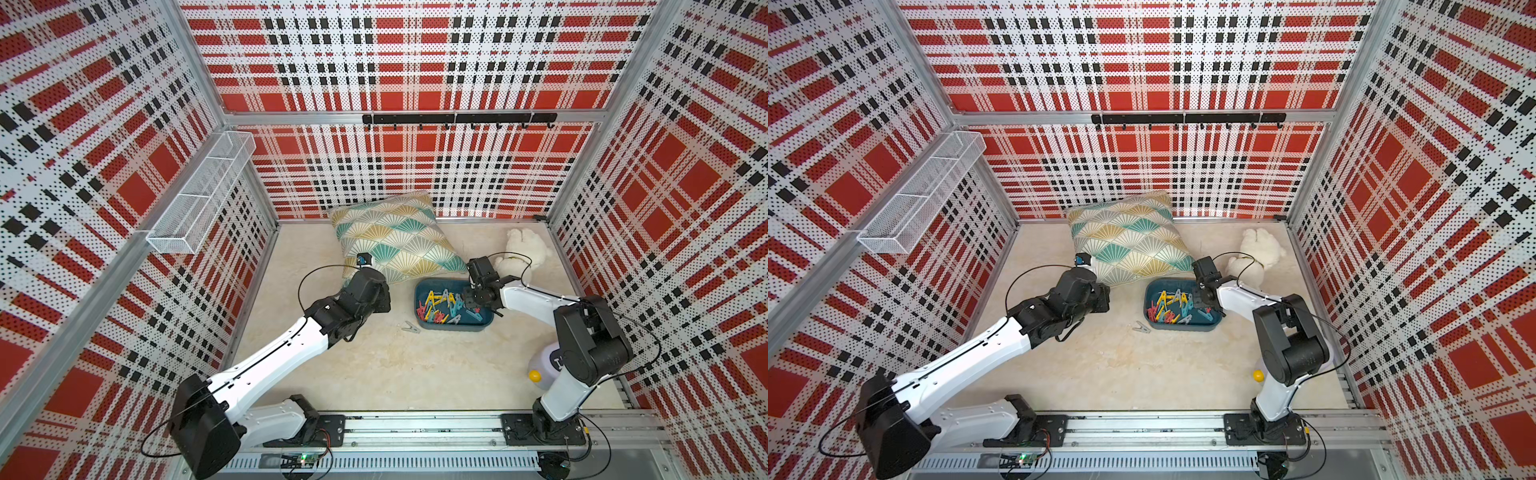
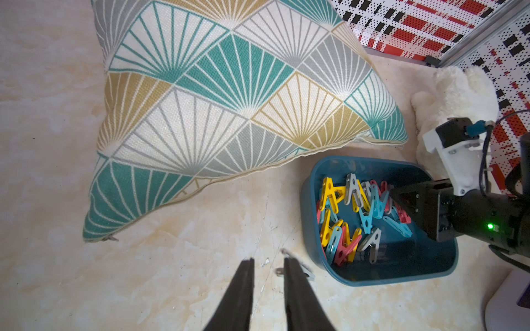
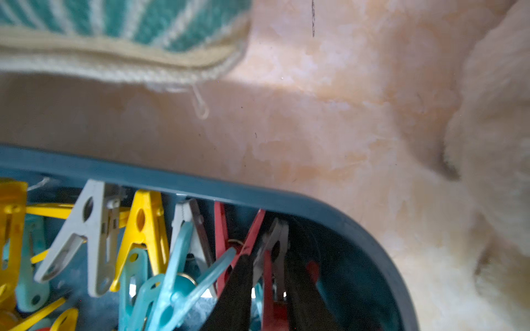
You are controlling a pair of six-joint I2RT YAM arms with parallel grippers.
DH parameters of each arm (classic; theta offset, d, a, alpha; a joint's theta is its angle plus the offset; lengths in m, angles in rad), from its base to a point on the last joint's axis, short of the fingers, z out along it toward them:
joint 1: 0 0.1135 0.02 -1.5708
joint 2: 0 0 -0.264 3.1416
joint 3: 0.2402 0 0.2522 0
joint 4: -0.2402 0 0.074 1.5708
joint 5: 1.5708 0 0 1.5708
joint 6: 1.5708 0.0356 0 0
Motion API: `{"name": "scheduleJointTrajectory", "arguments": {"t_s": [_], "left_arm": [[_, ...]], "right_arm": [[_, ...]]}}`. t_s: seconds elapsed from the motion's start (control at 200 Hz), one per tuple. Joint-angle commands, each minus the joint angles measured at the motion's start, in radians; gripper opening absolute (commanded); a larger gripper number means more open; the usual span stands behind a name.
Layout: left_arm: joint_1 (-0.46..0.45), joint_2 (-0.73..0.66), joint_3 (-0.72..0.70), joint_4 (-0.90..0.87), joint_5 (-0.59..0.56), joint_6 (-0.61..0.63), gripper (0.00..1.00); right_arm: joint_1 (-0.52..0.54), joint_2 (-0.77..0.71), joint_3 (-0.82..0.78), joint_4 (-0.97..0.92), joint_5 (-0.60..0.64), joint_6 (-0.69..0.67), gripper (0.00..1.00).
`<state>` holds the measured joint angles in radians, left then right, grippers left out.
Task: Put the clothespins into the storage box
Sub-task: Place the clothespin in the storage box, then pick up the clothespin from the center of the board.
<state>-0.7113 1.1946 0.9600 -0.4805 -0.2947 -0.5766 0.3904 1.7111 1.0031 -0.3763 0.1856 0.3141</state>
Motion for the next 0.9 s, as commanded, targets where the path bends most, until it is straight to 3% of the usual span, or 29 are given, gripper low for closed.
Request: {"name": "scheduleJointTrajectory", "arguments": {"t_s": [0.0, 0.331, 0.561, 0.897], "left_arm": [[-0.026, 0.016, -0.012, -0.001, -0.011, -0.011, 0.25], [-0.192, 0.172, -0.089, 0.067, -0.025, -0.082, 0.25], [-0.225, 0.308, -0.163, 0.258, 0.018, -0.201, 0.27], [-0.217, 0.414, -0.119, 0.251, -0.028, -0.316, 0.3]], "right_arm": [[-0.001, -0.061, 0.028, -0.017, 0.015, 0.01, 0.31], [0.011, -0.266, -0.006, -0.061, -0.126, 0.016, 0.38], [0.028, -0.278, -0.067, -0.03, -0.138, 0.033, 0.39], [0.077, -0.28, -0.063, -0.034, -0.114, 0.035, 0.39]]}}
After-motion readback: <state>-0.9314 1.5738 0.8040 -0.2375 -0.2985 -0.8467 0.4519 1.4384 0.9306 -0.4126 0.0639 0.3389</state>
